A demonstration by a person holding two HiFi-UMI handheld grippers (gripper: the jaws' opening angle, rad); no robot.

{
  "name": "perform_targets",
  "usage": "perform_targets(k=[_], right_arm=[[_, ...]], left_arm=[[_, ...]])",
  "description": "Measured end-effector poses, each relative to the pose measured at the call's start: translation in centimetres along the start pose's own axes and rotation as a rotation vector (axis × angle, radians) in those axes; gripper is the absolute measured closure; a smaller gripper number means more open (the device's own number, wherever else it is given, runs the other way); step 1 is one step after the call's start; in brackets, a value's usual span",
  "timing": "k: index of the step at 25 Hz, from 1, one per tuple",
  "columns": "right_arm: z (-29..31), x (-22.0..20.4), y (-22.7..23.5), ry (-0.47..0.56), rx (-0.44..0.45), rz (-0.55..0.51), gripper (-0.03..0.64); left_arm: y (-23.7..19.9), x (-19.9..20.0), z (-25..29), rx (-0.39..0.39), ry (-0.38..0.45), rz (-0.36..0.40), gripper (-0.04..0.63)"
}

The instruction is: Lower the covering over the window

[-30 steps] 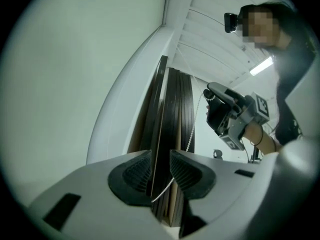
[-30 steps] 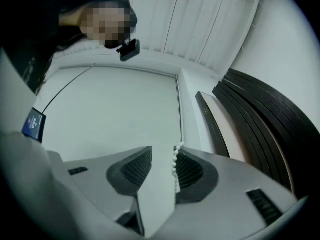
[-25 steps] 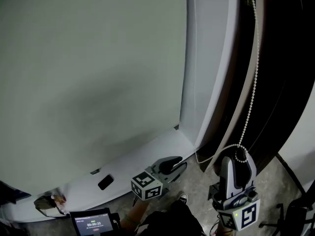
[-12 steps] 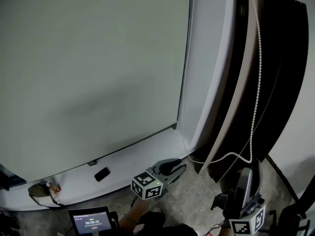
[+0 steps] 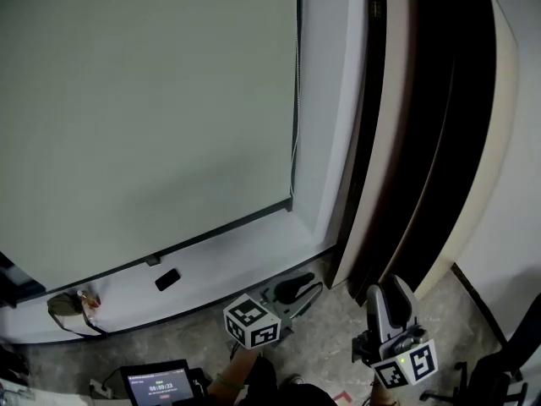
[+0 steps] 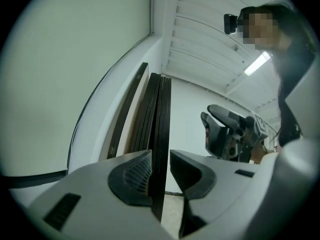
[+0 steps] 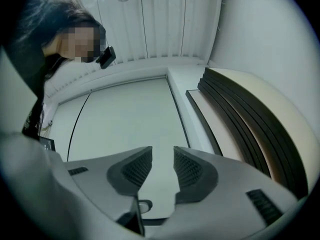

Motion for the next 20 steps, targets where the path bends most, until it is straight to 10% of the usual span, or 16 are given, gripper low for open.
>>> perform_targets(k=[20], right_arm=[[-4.3, -6.4, -2.1, -0.282, 0.119, 0.105, 0.497]], left_arm=[[7.8, -2.9, -4.7, 0.210, 0.002, 0.012, 0.499]])
Point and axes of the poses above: the fingertips, and each gripper's own axes: z forward along the fingers, y to its right, x out of its top, the point moved 7 cm from there along -z, backward along the fingers, and after that the axes turned 1 degree about z, right-handed, at the moved point
